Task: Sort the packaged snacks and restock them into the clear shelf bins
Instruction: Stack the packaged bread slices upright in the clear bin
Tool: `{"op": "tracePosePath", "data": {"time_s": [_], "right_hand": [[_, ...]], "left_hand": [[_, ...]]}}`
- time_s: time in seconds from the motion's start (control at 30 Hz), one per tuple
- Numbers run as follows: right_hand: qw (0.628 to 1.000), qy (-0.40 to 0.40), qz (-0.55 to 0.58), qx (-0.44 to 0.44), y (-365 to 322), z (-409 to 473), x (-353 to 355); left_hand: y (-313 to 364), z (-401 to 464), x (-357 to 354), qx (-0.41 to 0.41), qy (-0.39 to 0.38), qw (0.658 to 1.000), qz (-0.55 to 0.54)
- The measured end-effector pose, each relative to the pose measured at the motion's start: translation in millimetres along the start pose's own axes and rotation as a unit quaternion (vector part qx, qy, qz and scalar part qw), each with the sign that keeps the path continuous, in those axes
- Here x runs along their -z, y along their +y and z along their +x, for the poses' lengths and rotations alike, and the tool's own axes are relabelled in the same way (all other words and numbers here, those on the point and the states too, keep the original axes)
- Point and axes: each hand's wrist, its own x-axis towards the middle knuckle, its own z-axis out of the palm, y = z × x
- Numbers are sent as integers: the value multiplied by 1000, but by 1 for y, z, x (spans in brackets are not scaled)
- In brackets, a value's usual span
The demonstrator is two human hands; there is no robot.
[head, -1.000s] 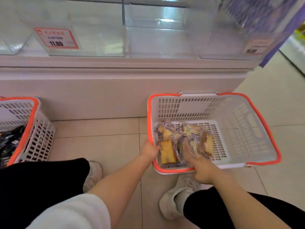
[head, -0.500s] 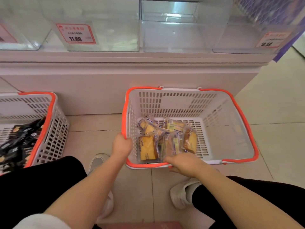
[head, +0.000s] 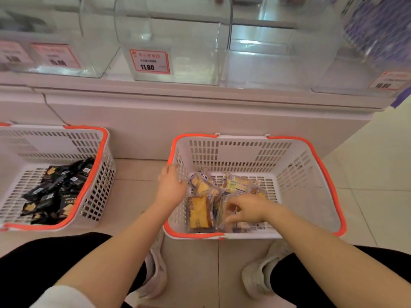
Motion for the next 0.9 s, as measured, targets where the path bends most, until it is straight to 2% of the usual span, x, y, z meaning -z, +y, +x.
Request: {"op": "tracePosePath", "data": {"time_s": [0.07,0.17,0.3,0.4,0.47,0.57,0.6,0.67,0.73,0.8,0.9], "right_hand": [[995,96,2,-9,11,-4,42],[964,260,30,-35,27,-14,108],[889,451,61,-46,48,-26,180],[839,541,-1,-54,63,-27,220],[820,563,-63,-84,70,-23,237],[791,594,-110,-96,76,-15,254],[791,595,-109,-91,78,-13,259],[814,561,-104,-104,83,-10,267],[844,500,-138,-138,88,-9,272],[863,460,-152,-144,90,-10,279],[849,484,-164,-136,82,-22,298]], "left_hand": [[31,12,8,-96,10,995,-13],[86,38,30,-200,35,979,-19],[160,80,58,-338,74,938,16],[203,108,73,-422,138,894,57],[223,126,77,-464,169,864,98],[240,149,80,-488,171,837,177],[243,155,79,-497,176,824,207],[245,163,76,-513,183,793,274],[248,164,71,-485,134,789,352],[252,168,71,-458,118,796,378],[266,166,88,-453,149,817,323]]}}
